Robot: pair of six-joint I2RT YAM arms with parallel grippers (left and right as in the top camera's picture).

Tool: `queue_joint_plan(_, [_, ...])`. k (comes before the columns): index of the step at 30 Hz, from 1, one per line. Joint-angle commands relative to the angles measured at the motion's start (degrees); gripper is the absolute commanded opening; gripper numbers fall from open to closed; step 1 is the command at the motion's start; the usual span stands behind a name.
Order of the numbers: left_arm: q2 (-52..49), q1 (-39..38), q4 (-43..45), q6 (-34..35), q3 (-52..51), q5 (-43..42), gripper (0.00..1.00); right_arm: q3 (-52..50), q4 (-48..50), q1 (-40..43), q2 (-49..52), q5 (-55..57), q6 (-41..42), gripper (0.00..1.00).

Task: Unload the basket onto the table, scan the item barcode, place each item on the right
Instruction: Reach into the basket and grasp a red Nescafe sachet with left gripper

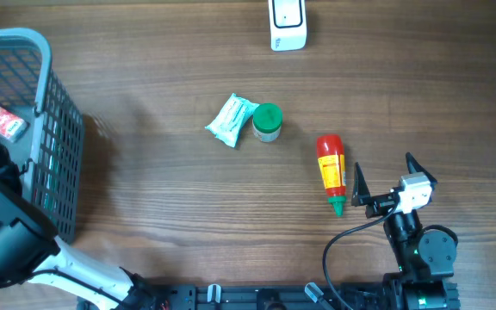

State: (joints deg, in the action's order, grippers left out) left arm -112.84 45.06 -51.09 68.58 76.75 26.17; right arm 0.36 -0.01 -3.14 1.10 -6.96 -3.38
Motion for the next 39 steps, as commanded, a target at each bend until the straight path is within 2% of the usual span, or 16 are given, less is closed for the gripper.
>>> queue_joint_plan(1, [-0.44, 2.1, 1.25, -0.87, -3.39, 0.52, 0.77, -0.07, 0.28, -0.17, -0.31, 0.96, -1.01, 1.0])
queue_joint_plan(4, [-0.44, 2.43, 2.58, -0.9, -5.84, 0.26, 0.65, -0.07, 0.28, -0.17, -0.31, 0.96, -1.01, 1.0])
queue_joint_plan(5, [-0.44, 2.43, 2.78, -0.9, -6.45, 0.26, 0.52, -0.07, 0.28, -0.17, -0.31, 0.96, -0.98, 1.0])
queue_joint_plan(7, [-0.44, 2.43, 2.05, -0.87, -6.99, 0.24, 0.17, -0.07, 0.28, -0.17, -0.31, 0.96, -0.98, 1.0])
queue_joint_plan(8, [-0.42, 2.4, 1.68, -0.9, -6.99, 0.22, 0.06, -0.07, 0.28, -0.17, -0.31, 0.96, -0.98, 1.0])
queue_joint_plan(9, [-0.31, 2.4, 1.44, -0.9, -6.95, 0.22, 0.04, -0.07, 0.28, -0.17, -0.31, 0.96, -0.96, 1.0])
queue_joint_plan(17, [5.09, 2.4, -5.95, -0.96, -0.22, 0.22, 0.04, -0.07, 0.28, -0.17, -0.31, 0.96, -0.98, 1.0])
queue_joint_plan(22, [12.85, 2.43, -7.98, -8.48, 7.37, -1.16, 0.04, -0.07, 0.28, -0.17, -0.31, 0.96, -0.98, 1.0])
queue_joint_plan(25, [17.9, 2.43, -8.13, -8.61, 10.25, -3.52, 0.04, -0.07, 0.28, -0.17, -0.31, 0.96, -0.98, 1.0])
queue_joint_plan(29, [25.46, 2.4, -7.19, -8.59, 12.26, -13.79, 0.04, -0.07, 0.28, -0.17, -0.31, 0.96, -1.01, 1.0])
queue_joint_plan(34, [34.36, 1.36, -5.44, -8.68, 12.26, -33.07, 0.04, -0.07, 0.28, -0.17, -0.31, 0.96, -0.98, 1.0])
queue_joint_plan(39, [40.17, -3.45, -4.92, -8.68, 12.26, -36.68, 0.04, -0.07, 0.28, -0.17, -0.31, 0.96, -0.98, 1.0])
